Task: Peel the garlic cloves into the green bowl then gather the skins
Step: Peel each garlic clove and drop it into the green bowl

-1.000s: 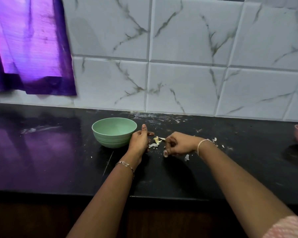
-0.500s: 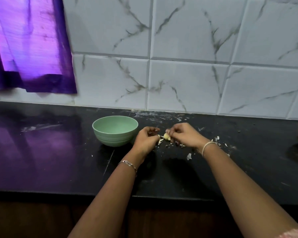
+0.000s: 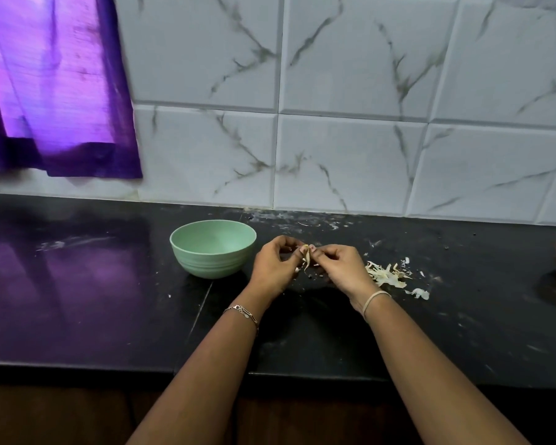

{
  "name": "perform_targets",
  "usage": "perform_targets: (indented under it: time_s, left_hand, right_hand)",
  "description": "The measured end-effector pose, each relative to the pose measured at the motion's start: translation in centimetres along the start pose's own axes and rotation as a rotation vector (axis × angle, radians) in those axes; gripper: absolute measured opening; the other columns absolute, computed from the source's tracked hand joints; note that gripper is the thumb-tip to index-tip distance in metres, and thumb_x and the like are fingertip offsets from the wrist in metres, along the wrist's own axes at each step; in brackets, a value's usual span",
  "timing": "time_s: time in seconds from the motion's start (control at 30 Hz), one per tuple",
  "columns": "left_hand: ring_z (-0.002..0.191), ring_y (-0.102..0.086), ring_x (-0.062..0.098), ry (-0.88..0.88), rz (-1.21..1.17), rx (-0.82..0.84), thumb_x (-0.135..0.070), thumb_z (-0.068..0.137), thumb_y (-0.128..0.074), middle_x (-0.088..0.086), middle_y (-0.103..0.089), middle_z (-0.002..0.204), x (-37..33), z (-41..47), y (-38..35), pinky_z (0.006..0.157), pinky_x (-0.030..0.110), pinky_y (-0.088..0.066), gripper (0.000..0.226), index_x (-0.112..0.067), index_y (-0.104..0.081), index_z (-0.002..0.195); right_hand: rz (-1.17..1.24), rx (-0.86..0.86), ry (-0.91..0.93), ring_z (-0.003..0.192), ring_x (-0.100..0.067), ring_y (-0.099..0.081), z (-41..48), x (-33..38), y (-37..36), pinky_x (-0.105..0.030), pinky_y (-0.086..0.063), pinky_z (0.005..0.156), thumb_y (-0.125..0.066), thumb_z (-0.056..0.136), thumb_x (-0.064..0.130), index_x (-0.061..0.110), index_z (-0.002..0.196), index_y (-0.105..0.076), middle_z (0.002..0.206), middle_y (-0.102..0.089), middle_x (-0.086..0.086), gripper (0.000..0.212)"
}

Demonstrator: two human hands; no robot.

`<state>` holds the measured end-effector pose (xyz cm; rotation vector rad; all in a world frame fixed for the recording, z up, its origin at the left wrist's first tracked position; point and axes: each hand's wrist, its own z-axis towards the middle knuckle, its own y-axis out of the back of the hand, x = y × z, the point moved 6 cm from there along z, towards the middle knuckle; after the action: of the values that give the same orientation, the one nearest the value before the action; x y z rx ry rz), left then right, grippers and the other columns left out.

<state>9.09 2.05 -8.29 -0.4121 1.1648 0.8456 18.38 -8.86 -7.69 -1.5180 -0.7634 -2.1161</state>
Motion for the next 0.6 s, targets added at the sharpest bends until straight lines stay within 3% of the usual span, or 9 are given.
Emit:
perform_targets:
  time_s: [0.13,0.37,0.6]
  left_hand:
    - [0.068,-0.067,0.024,0.058,-0.053,-0.026,-0.015,0.088,-0.07,0.01,-0.068,0.081,0.38,0.22,0.11,0.07,0.047,-0.06,0.007,-0.011,-0.064,0.09]
    - [0.055,-0.06,0.007,0.092,-0.171,0.082,0.002,0.086,-0.067,0.01,-0.066,0.075,0.32,-0.25,-0.3,0.056,0.019,-0.052,0.014,-0.003,-0.068,0.099]
    - [0.051,-0.059,0.004,0.11,-0.246,0.078,0.006,0.086,-0.065,0.006,-0.062,0.072,0.17,-0.41,-0.27,0.055,0.017,-0.051,0.021,0.002,-0.066,0.107]
  right_hand:
    - [0.158,-0.057,-0.006,0.061,-0.009,-0.059,-0.13,0.29,0.54,-0.015,-0.05,0.054,-0.072,0.086,0.017,0.001,0.087,-0.071,0.075,-0.067,-0.008,0.017]
    - [0.201,-0.064,-0.044,0.06,-0.013,-0.065,-0.19,0.07,0.36,-0.018,-0.056,0.062,-0.072,0.085,0.008,0.005,0.075,-0.071,0.068,-0.069,-0.011,0.01]
    - [0.216,-0.077,-0.064,0.063,-0.014,-0.067,-0.32,0.15,0.23,-0.017,-0.056,0.06,-0.066,0.088,0.0,0.002,0.076,-0.07,0.072,-0.071,-0.012,0.013]
